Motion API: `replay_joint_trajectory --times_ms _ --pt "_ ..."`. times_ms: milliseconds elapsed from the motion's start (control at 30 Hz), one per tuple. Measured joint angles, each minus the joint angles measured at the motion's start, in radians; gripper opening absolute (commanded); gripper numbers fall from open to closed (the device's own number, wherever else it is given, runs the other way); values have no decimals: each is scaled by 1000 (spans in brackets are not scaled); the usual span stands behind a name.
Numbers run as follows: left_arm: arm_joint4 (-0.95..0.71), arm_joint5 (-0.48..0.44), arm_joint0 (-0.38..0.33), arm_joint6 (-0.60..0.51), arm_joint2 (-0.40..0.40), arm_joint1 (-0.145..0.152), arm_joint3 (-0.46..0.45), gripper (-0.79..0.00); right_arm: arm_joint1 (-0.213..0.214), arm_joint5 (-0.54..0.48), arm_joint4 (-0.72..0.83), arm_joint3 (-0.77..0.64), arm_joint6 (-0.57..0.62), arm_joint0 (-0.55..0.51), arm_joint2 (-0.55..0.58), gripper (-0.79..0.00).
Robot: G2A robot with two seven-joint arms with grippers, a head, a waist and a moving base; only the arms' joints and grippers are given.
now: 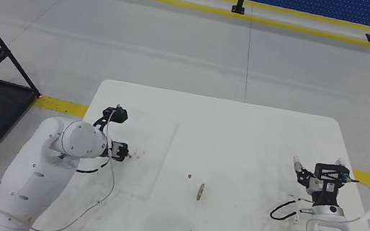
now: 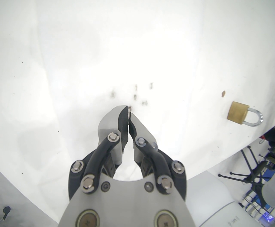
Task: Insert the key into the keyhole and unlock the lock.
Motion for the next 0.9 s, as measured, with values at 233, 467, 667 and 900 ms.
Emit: replay_joint_trajectory --times_ms 233,467,667,900 --pt "91 -16 36 23 -2 9 -113 -785 0 0 0 0 0 0 0 0" --pt "-83 39 93 151 -106 4 -204 -785 0 0 0 0 0 0 0 0" --pt "-451 42 185 215 -270 -6 -197 -785 0 0 0 0 0 0 0 0" --pt "-876 -16 279 236 -419 -17 -91 -785 0 0 0 0 0 0 0 0"
